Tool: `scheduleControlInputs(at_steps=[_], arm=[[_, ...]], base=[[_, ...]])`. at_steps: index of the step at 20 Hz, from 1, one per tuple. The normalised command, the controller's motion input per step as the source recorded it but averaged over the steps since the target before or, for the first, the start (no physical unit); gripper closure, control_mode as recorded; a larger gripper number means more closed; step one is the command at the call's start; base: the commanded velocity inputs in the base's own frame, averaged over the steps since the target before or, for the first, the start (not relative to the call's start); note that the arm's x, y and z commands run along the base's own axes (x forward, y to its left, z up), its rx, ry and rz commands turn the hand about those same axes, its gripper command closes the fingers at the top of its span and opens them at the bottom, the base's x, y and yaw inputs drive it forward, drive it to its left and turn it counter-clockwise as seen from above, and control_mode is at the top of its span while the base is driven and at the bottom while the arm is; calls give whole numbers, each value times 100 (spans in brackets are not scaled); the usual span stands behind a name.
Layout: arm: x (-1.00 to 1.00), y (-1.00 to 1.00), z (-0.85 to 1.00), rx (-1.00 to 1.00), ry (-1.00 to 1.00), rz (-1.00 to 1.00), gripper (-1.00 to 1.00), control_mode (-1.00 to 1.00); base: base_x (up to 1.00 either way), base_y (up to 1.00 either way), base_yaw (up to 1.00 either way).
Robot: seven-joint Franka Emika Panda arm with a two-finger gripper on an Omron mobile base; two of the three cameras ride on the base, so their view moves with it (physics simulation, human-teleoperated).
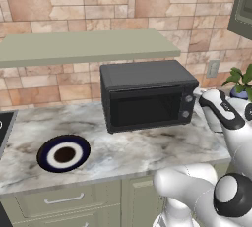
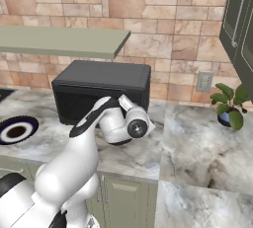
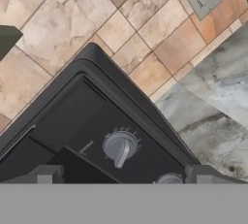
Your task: Pull the toaster oven rack outwards. Pick up the baguette from the plate and place it on the toaster oven rack. Close the toaster oven door fully and set the temperature to the lowest setting.
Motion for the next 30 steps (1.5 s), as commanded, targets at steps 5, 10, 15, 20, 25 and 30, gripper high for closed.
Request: scheduleControlInputs(at_steps=[5,10,15,20,25,30], arm=[[-2,3,-2,0,0,0,-100,-100],[-4,5,-2,0,0,0,-100,-100],[0,0,0,0,0,0,-100,-100],[0,8,0,0,0,0,-100,-100],[0,2,0,0,0,0,-100,-100],[0,0,0,0,0,0,-100,-100]], base=[[0,0,0],[0,0,0],[0,0,0],[0,0,0],[0,0,0],[0,0,0]])
